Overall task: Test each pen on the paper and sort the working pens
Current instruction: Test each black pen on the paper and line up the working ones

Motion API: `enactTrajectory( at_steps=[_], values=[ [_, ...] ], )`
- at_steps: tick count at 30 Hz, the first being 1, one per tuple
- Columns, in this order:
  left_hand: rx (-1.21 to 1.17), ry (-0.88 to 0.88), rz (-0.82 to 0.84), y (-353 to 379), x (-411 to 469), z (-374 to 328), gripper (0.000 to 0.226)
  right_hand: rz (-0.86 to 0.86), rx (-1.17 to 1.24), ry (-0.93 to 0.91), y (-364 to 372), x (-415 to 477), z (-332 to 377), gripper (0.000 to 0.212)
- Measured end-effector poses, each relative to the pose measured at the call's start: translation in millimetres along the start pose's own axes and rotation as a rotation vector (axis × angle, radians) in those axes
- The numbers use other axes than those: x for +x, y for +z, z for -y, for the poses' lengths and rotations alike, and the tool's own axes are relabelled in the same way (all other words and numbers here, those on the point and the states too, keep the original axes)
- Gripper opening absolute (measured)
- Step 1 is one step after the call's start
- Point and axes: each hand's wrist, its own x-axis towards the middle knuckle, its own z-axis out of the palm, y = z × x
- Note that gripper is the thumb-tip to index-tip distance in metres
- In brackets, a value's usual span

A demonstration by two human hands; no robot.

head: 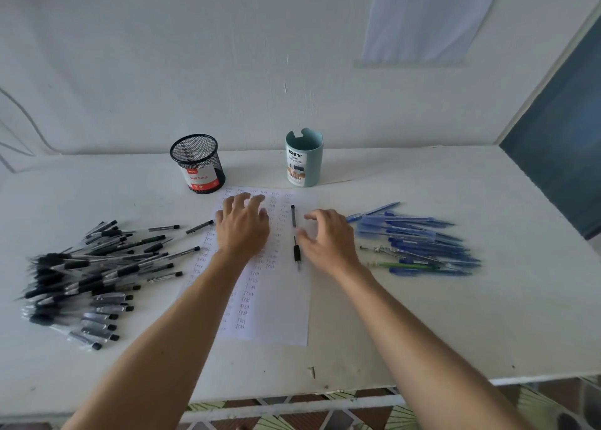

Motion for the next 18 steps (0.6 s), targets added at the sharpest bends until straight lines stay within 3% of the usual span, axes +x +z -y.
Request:
enactTrajectory(
  at_steps=[4, 8, 12, 18],
  values=[
    [0.088, 0.041, 0.185, 7.2, 2.8, 11.2, 0.056, 0.035, -0.256, 0.059, 5.8, 1.4, 19.1, 0.057],
    [0.089, 0.058, 0.163, 7.7, 1.8, 12.5, 0.057, 0.040, -0.240, 0.114, 2.6, 8.1, 24.6, 0.037],
    [0.097, 0.071, 0.153, 9.2, 1.2, 15.1, 0.057, 0.013, -0.014, 0.188, -10.0, 13.0, 18.7, 0.018],
    [0.114, 0.065, 0.163, 11.3, 2.8, 13.6, 0.059, -0.301, 0.277, 0.275, -39.2, 43.6, 1.5, 0.018]
  ],
)
